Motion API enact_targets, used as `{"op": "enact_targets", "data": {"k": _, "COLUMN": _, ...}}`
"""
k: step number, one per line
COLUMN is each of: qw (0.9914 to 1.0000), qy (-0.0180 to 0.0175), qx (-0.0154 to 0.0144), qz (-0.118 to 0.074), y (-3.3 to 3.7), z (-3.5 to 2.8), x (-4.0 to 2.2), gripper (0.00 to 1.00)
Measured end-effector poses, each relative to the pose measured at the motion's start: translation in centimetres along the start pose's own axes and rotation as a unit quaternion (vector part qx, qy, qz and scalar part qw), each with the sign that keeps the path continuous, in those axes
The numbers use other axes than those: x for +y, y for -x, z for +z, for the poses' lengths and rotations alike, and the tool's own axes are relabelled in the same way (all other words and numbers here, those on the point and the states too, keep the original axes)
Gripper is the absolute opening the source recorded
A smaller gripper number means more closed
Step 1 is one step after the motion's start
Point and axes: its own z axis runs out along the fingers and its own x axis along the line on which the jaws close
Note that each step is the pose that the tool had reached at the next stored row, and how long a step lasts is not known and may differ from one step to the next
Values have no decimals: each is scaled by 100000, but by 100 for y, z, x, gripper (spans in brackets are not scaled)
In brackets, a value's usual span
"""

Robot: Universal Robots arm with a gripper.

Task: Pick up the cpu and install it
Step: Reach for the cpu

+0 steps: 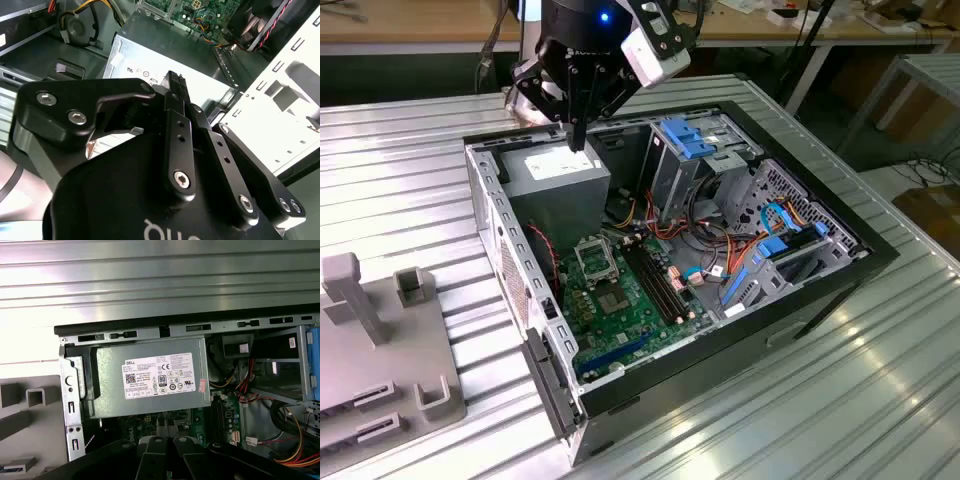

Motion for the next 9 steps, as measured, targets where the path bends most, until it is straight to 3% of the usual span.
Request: {"op": "enact_targets", "data": {"k": 9, "qw": 100000, "qy": -3, "qx": 2, "qz": 9, "y": -8, "z": -1, "x": 0, "gripper": 11}}
